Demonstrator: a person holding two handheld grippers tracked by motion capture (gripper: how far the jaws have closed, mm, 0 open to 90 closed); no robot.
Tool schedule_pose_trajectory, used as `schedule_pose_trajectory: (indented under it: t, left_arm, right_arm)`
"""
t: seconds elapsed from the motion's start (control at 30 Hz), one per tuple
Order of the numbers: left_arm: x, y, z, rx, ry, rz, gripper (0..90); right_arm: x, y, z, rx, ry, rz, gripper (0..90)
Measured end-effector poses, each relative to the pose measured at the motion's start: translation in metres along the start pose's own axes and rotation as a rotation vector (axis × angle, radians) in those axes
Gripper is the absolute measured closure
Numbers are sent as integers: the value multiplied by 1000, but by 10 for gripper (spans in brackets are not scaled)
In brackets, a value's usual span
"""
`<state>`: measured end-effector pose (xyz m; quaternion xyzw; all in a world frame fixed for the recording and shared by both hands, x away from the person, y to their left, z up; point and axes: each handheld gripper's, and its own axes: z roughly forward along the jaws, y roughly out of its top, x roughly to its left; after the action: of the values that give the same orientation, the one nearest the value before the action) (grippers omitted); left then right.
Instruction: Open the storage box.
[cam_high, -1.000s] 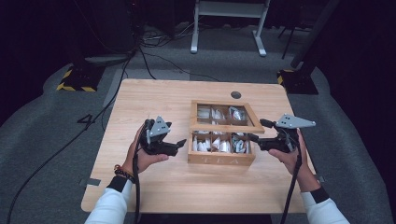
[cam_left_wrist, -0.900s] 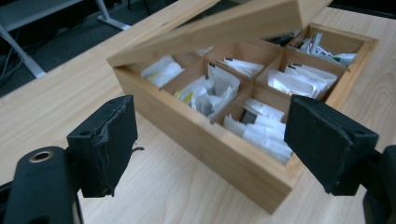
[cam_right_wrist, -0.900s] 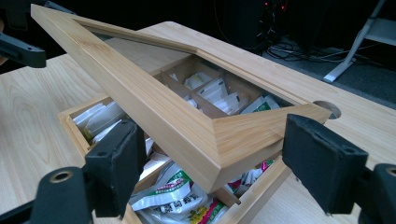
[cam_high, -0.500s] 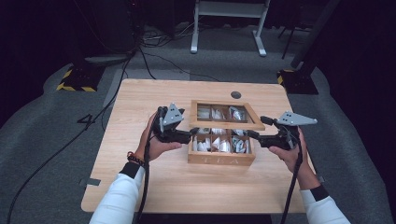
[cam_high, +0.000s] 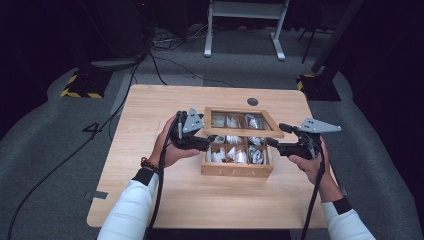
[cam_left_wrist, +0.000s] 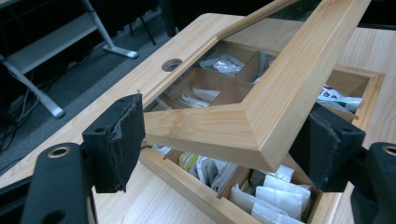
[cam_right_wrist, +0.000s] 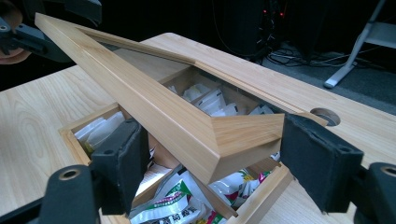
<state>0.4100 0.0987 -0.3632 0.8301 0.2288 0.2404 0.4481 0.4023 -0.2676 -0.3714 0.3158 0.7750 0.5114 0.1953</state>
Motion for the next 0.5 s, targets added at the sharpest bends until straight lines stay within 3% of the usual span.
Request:
schedule_pose_trajectory:
  t: [0.17,0.27,0.5]
  left_arm:
    - [1,8,0,15,-17,30,275]
    - [3,12,0,15,-44,29,365]
    - [4,18,1,27,-51,38,385]
  right_arm:
    - [-4,0,-3,-21,17,17,286]
    - [-5,0,-5,-35,19,27,302]
    - [-9,-2,-14,-50,16,15,291]
